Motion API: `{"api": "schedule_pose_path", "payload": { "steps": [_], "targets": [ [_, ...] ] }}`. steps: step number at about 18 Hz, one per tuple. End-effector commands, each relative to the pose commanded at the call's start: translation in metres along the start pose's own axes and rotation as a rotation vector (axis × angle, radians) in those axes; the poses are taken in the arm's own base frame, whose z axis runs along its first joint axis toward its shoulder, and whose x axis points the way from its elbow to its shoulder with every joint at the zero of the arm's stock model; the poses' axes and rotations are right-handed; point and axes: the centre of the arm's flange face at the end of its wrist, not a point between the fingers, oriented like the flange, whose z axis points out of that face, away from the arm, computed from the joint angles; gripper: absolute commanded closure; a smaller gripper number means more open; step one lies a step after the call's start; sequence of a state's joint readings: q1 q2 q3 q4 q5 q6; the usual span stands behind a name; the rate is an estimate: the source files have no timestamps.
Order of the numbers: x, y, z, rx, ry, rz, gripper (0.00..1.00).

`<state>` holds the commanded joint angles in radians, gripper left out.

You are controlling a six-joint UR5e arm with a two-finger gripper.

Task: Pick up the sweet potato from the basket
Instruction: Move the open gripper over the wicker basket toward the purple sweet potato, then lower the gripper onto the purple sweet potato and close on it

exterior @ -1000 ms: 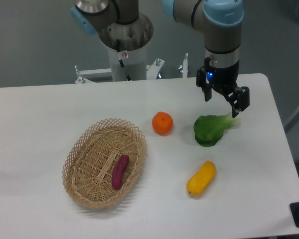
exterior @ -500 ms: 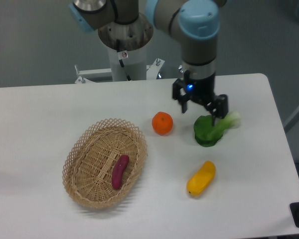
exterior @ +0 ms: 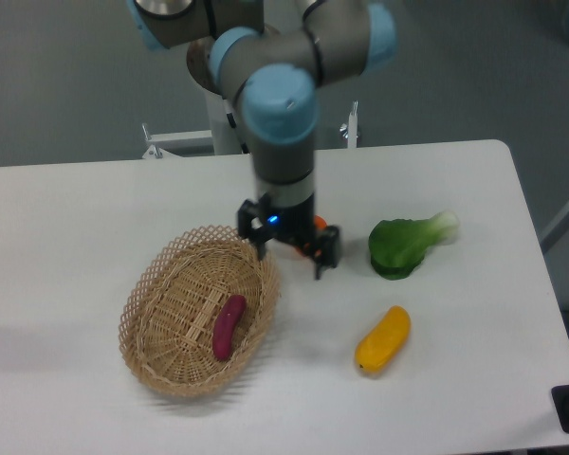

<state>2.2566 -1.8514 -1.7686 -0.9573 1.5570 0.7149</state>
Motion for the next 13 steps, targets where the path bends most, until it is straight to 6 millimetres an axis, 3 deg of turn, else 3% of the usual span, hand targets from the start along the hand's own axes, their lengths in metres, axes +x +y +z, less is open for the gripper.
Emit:
{"api": "schedule_pose_path", "payload": {
  "steps": [6, 13],
  "targets": [
    [0.033, -0.018, 0.053, -0.019, 0.024, 0.059, 0.00],
    [0.042, -0.028, 0.079, -0.008, 0.016, 0.064, 0.00]
  ]
}}
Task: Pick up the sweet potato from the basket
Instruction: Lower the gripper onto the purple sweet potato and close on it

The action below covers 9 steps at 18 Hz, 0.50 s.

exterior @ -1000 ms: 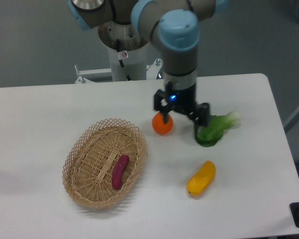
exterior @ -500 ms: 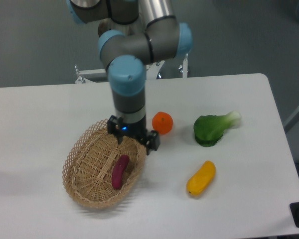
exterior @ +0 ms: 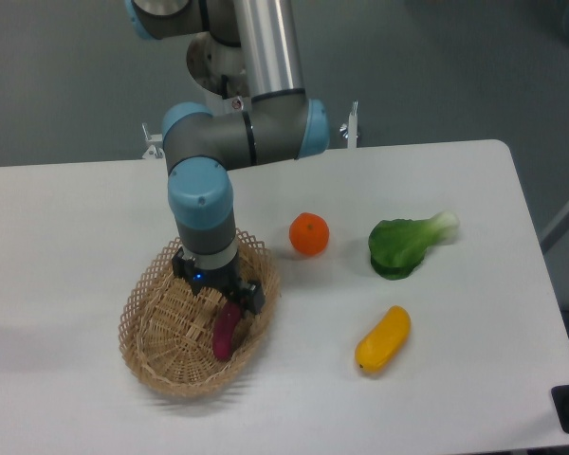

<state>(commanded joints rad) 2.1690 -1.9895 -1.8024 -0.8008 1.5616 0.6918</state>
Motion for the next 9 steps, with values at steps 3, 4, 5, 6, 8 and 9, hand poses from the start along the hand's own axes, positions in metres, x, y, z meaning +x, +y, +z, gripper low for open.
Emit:
{"api": "schedule_pose_path", "payload": {
  "steps": [3, 4, 5, 6, 8, 9],
  "targets": [
    [-0.001, -0.001, 0.006, -0.006, 0.005, 0.006, 0.00],
    [-0.001, -0.001, 0.006, -0.006, 0.005, 0.006, 0.00],
    [-0.001, -0.002, 0.007, -0.006, 0.005, 0.006, 0.00],
    [-0.002, -0.002, 0.009, -0.010, 0.007, 0.006, 0.00],
    [-0.001, 0.000, 0.015, -0.026, 0.008, 0.008, 0.00],
    [-0.001, 0.002, 0.020, -0.037, 0.009, 0.008, 0.00]
  ]
}}
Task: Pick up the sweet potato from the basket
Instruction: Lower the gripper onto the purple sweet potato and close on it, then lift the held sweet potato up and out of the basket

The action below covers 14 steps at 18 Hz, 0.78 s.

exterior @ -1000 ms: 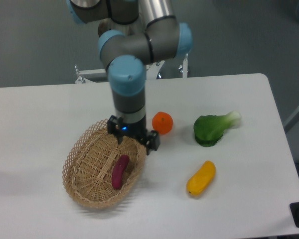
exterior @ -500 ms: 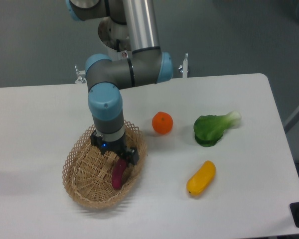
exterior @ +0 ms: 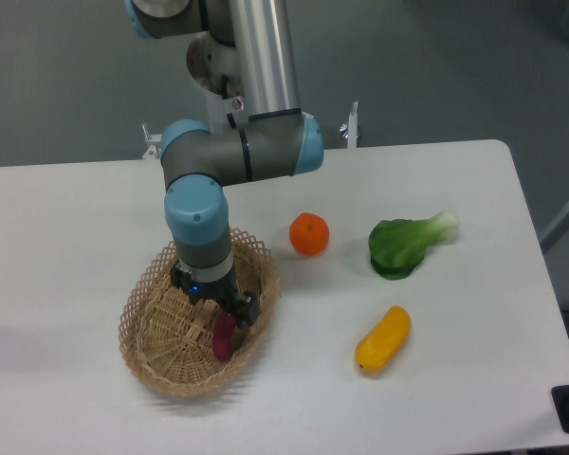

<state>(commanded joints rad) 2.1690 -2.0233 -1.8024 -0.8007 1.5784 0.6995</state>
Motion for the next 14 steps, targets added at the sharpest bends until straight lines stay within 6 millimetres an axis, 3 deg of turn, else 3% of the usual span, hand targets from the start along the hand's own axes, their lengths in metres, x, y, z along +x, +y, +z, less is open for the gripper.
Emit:
{"api": "schedule_pose_path", "payload": {
  "steps": [7, 8, 11, 14],
  "targets": [
    [-0.0018, -0.0003, 0.0032, -0.009, -0.008, -0.002, 0.01],
    [-0.0025, -0.0011, 0.0020, -0.007, -0.010, -0.002, 0.11],
    [-0.0033, -0.0020, -0.0010, -0.002, -0.014, 0.000, 0.55],
    [-0.0041, -0.0015, -0.0018, -0.002, -0.014, -0.002, 0.74]
  ]
}}
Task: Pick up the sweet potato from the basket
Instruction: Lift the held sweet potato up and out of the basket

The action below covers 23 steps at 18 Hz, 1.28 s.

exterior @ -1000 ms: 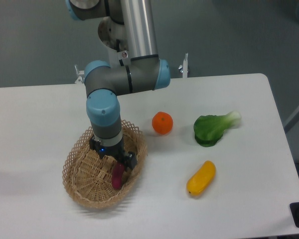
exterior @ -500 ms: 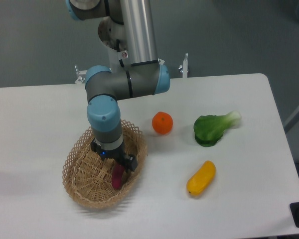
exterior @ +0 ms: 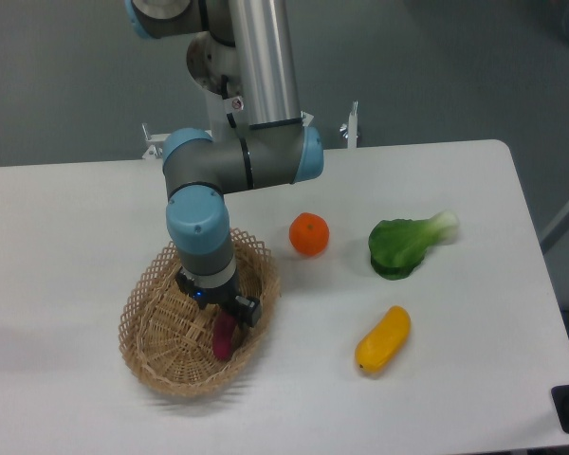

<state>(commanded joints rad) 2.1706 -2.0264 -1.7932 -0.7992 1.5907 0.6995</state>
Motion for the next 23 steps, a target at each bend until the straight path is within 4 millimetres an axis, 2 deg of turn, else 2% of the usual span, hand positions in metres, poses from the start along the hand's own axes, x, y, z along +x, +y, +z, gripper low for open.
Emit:
{"api": "schedule_pose_path", "payload": {
  "steps": [3, 7, 10, 14, 17, 19, 22, 23],
  "targets": [
    [-0.002, 0.000, -0.003, 0.005, -0.004, -0.002, 0.82],
    [-0.011, -0.001, -0.015, 0.022, -0.021, -0.010, 0.82],
    [-0.033, -0.001, -0.047, 0.068, -0.065, -0.006, 0.82],
    [-0.075, 0.019, -0.101, 0.109, -0.136, 0.073, 0.82],
    [-0.115, 0.046, -0.124, 0.117, -0.171, 0.062, 0.82],
    [-0.143, 0.073, -0.144, 0.108, -0.184, 0.078, 0.82],
    [-0.187, 0.117, -0.154, 0.087, -0.182, 0.125, 0.82],
    [-0.199, 0.132, -0.164, 0.092, -0.180, 0.138, 0.82]
  ]
}}
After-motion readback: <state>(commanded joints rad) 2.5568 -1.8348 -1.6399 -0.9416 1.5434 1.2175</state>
